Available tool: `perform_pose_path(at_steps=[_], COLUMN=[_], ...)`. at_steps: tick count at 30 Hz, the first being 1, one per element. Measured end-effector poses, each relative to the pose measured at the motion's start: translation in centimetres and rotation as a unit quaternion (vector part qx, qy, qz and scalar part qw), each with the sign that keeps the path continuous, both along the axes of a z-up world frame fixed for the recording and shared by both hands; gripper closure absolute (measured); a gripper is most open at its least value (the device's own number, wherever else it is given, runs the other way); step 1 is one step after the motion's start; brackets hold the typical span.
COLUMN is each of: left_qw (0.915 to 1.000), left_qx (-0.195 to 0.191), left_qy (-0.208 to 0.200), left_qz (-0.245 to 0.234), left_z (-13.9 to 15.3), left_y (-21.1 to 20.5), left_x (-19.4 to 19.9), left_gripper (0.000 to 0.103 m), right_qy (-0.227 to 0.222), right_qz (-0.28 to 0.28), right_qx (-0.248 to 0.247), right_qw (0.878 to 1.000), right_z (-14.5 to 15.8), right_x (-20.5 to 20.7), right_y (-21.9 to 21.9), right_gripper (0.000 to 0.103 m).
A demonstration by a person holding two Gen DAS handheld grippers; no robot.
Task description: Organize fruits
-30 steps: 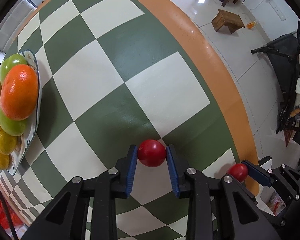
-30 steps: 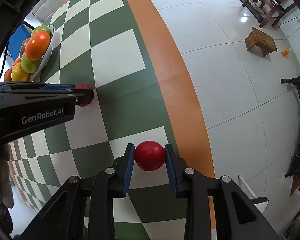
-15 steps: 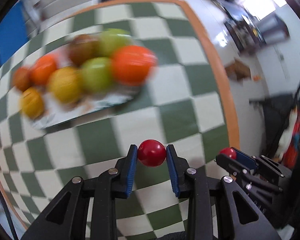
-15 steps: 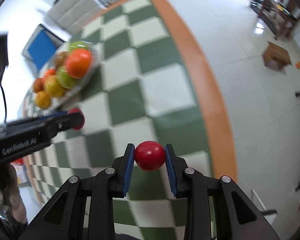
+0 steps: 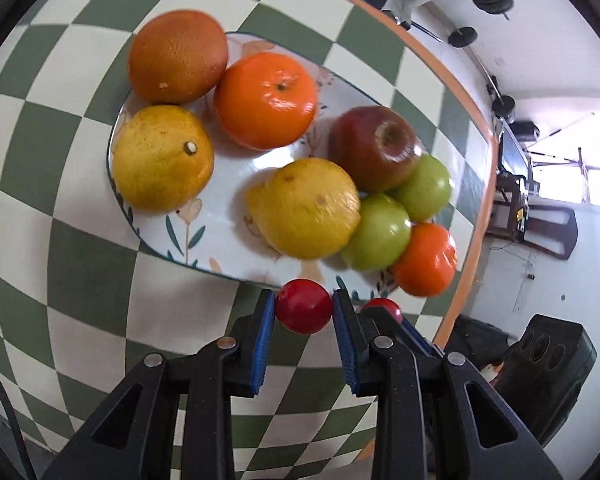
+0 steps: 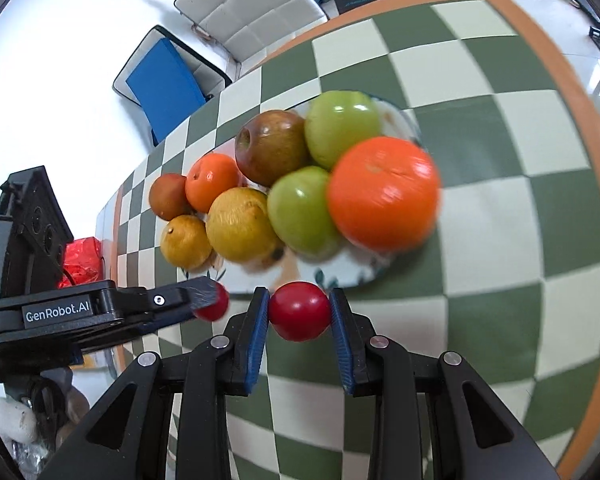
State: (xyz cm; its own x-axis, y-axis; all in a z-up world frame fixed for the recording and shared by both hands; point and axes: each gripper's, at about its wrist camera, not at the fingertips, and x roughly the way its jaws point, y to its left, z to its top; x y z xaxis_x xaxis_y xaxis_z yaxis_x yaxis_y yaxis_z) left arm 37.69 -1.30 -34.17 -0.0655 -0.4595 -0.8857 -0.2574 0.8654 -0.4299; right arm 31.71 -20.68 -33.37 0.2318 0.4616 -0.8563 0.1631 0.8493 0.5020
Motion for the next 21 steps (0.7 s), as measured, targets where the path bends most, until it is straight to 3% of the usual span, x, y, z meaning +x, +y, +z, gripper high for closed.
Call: perform_pose_path(at_steps=[8, 9, 11, 15, 17, 19, 21], left_qw=[0.9996, 0.9995, 0.9994, 0.9994, 0.9995, 0.9992, 0.9983], left_qx=[0.003, 0.004, 0.01, 0.023, 0.026, 0.039, 0.057], left_qy=[0.028, 0.03, 0.032, 0.026, 0.02, 0.009, -0.013], left_qz=[0.007, 0.008, 0.008, 0.004, 0.005, 0.002, -0.003], left_z=[-1.6, -1.6, -1.4, -0.8, -0.5, 0.3, 1.4], left_y=[0.5, 0.6, 0.8, 1.4, 1.5, 1.7, 1.7], left_x=[0.5, 0.4, 0.3, 0.2, 0.2, 0.1, -0.1], left_gripper=[0.075, 0.075, 0.075, 0.073, 0.064, 0.046, 0.037], right_qy=[0.015, 0.021, 0.028, 0.019, 0.016, 0.011, 0.003], right_qz=[0.008, 0.007, 0.002, 0.003, 0.0, -0.003, -0.004], right_qx=[0.006, 0.006, 0.003, -0.015, -0.022, -0.029, -0.061], right_qw=[1.0, 1.0, 1.0, 1.0, 1.0, 1.0, 0.998], right_z=[-1.9, -2.1, -2.2, -1.1, -0.4, 0.5, 1.5], right_x=[2.1, 2.2, 2.0, 1.2, 0.7, 0.1, -0.4], right_y=[1.7, 1.5, 1.0, 0.2, -0.2, -0.7, -1.1], right_gripper=[0.068, 0.067, 0.049, 0.044, 0.042, 0.036, 0.031])
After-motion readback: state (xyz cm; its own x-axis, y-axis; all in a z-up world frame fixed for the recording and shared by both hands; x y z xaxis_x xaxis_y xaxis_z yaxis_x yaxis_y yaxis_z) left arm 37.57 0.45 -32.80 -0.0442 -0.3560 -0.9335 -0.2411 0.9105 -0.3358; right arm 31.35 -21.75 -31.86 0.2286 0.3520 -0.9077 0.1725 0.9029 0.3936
